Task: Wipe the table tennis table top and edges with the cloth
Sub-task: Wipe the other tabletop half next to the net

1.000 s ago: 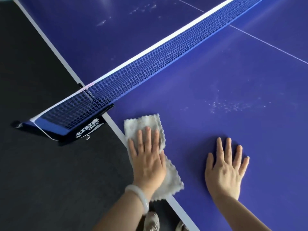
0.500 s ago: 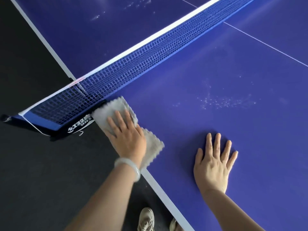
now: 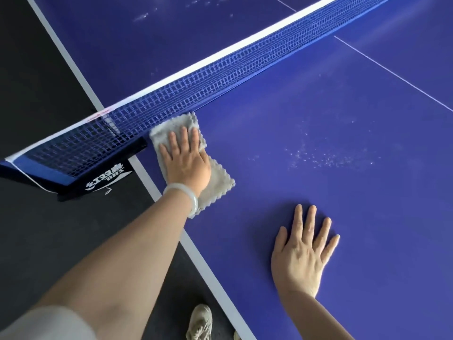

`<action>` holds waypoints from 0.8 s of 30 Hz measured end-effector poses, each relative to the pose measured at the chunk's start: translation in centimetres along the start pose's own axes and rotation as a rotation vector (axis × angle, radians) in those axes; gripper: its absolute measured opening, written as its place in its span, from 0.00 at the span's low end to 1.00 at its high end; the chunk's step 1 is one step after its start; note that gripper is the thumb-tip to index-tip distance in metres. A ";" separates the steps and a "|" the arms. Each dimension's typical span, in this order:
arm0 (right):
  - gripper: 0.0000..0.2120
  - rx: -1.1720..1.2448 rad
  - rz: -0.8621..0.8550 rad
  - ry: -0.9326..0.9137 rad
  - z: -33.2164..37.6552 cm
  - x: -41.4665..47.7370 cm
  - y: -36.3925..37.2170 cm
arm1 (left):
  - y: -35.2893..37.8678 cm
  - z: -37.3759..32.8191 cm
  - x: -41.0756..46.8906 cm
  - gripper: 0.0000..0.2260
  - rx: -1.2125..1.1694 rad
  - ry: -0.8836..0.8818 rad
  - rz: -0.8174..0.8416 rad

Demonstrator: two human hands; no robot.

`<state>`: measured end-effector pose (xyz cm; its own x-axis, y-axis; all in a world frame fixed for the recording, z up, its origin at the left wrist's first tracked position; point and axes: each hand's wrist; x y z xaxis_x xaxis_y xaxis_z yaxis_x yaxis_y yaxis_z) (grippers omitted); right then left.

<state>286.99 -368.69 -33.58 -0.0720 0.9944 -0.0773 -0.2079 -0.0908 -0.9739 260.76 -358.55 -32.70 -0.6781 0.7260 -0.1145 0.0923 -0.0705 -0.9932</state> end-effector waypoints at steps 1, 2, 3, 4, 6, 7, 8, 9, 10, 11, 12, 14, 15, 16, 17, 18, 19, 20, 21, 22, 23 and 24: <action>0.27 0.004 0.001 -0.001 0.0 0.0 0.1 | -0.1 -0.4 0.1 0.27 -0.006 -0.027 -0.007; 0.27 0.006 0.002 -0.002 0.0 0.0 0.1 | -0.1 -0.8 -0.3 0.27 -0.001 -0.033 -0.015; 0.27 0.007 0.000 -0.004 0.0 0.1 0.1 | -0.2 -1.2 -1.4 0.27 0.009 -0.014 -0.019; 0.27 0.014 -0.002 -0.007 0.0 0.1 0.1 | 0.0 -1.5 -3.1 0.28 0.018 0.028 -0.025; 0.28 0.046 -0.009 -0.013 0.0 0.1 -0.1 | 0.7 -2.0 -8.3 0.29 -0.005 0.146 -0.049; 0.29 0.063 -0.013 -0.014 0.0 0.1 -0.1 | 1.2 -2.1 -11.4 0.29 -0.033 0.206 -0.060; 0.29 0.076 -0.013 -0.013 0.0 0.1 -0.2 | 1.8 -2.2 -14.4 0.29 -0.064 0.264 -0.059; 0.30 0.082 -0.010 -0.015 0.0 0.1 -0.3 | 2.3 -2.2 -17.0 0.29 -0.093 0.311 -0.051; 0.30 0.081 -0.007 -0.019 0.0 0.1 -0.3 | 2.7 -2.1 -18.8 0.29 -0.109 0.340 -0.035; 0.30 0.082 -0.005 -0.023 0.0 0.0 -0.4 | 2.9 -2.1 -19.6 0.29 -0.109 0.358 -0.022; 0.30 0.087 -0.006 -0.026 -0.1 0.0 -0.4 | 3.0 -2.1 -19.6 0.29 -0.099 0.374 -0.014; 0.30 0.100 -0.014 -0.032 -0.1 0.0 -0.6 | 2.5 -2.6 -17.9 0.29 -0.048 0.407 0.011; 0.30 0.103 -0.017 -0.032 -0.2 -0.1 -0.6 | 2.2 -3.1 -16.6 0.29 -0.022 0.423 0.022; 0.30 0.103 -0.019 -0.034 -0.2 -0.1 -0.6 | 2.0 -3.6 -15.1 0.28 -0.002 0.426 0.023; 0.30 0.104 -0.017 -0.036 -0.2 -0.1 -0.7 | 1.9 -4.3 -13.7 0.28 0.013 0.413 0.016; 0.30 0.106 -0.017 -0.040 -0.2 -0.1 -0.7 | 1.7 -5.0 -12.4 0.28 0.029 0.390 0.013; 0.30 0.108 -0.015 -0.042 -0.2 -0.1 -0.8 | 1.5 -5.6 -11.2 0.28 0.042 0.368 0.008; 0.30 0.108 -0.013 -0.042 -0.1 -0.1 -0.8 | 1.2 -6.3 -10.3 0.28 0.045 0.349 0.016; 0.30 0.107 -0.008 -0.040 0.0 -0.1 -0.9 | 1.0 -6.7 -9.7 0.28 0.034 0.336 0.037; 0.29 0.106 -0.001 -0.038 0.0 -0.1 -0.9 | 0.8 -6.9 -9.3 0.28 0.009 0.337 0.073; 0.29 0.106 0.009 -0.036 0.1 -0.1 -1.1 | 0.5 -6.9 -8.9 0.27 -0.044 0.351 0.120; 0.29 0.114 0.013 -0.035 0.0 -0.1 -1.3 | 0.2 -6.7 -8.6 0.27 -0.117 0.383 0.179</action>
<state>287.25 -368.71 -32.33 -0.1090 0.9908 -0.0802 -0.3158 -0.1110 -0.9423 271.46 -360.21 -31.78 -0.3264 0.9124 -0.2469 0.2804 -0.1560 -0.9471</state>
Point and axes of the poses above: each hand's wrist, its own x-axis towards the middle knuckle, its own y-axis out of the palm, z = x × y, and after that the axes turned 11 degrees about -y, right-handed
